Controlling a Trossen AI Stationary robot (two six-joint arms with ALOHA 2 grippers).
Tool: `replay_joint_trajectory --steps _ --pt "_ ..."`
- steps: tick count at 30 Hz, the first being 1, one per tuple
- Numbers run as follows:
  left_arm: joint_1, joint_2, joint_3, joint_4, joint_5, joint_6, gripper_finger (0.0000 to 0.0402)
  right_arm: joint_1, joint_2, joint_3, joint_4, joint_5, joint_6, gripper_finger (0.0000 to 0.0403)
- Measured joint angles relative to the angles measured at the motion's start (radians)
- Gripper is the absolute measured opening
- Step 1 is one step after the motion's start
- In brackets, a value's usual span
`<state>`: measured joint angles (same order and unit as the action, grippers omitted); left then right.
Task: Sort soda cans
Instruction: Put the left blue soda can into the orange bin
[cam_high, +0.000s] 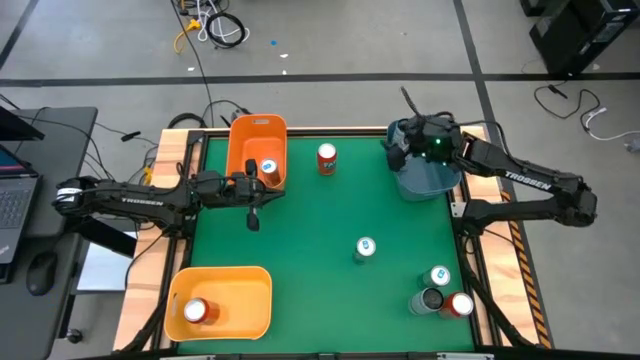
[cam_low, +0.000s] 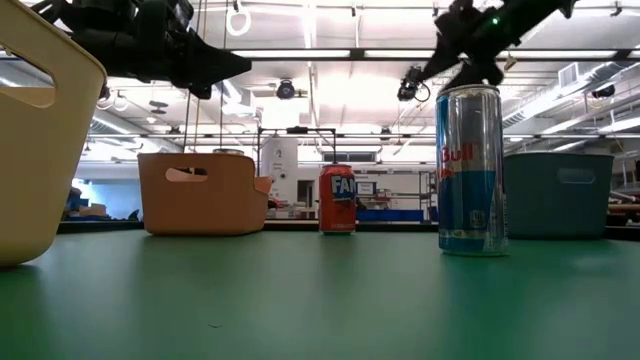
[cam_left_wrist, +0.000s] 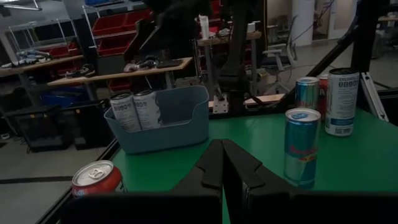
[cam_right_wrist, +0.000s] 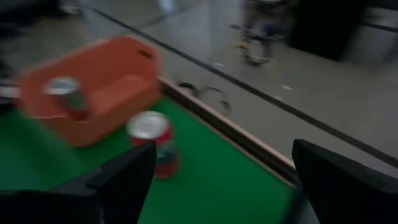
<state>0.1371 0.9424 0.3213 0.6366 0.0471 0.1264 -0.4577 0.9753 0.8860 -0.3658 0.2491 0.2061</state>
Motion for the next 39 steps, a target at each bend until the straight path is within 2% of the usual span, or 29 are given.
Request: replay_joint_trajectory --steps 4,9,13,15,21,25,32,39 --pt "0.000 0.000 0.000 0.001 0.000 -0.007 0.0001 0.057 0.030 0.000 0.057 -0.089 -0.024 0.0355" --pt "0.000 0.000 0.000 -0.001 0.000 -0.042 0.0001 0.143 0.057 0.000 0.039 -0.199 -0.047 0.0337" --pt "0.000 0.000 0.000 -0.039 0.001 -0.053 0.0001 0.251 0.045 0.000 -0.003 -0.330 -0.037 0.0312" --pt "0.000 0.000 0.000 -0.050 0.000 -0.053 0.0001 0.324 0.044 0.000 -0.014 -0.357 -0.050 0.0298" --pt "0.000 0.000 0.000 -0.052 -0.001 -0.052 0.0001 0.538 0.060 0.000 -0.004 -0.308 -0.075 0.0270" --pt "-0.002 0.000 0.000 -0.053 -0.002 -0.056 0.0001 0.624 0.068 0.000 0.019 -0.249 -0.067 0.0270" --pt "-0.002 0.000 0.000 -0.049 -0.005 -0.056 0.0001 0.677 0.078 -0.001 0.034 -0.182 0.021 0.0290" --pt "-0.002 0.000 0.000 -0.061 -0.005 -0.055 0.0001 0.723 0.084 0.003 -0.020 -0.251 0.128 0.0306"
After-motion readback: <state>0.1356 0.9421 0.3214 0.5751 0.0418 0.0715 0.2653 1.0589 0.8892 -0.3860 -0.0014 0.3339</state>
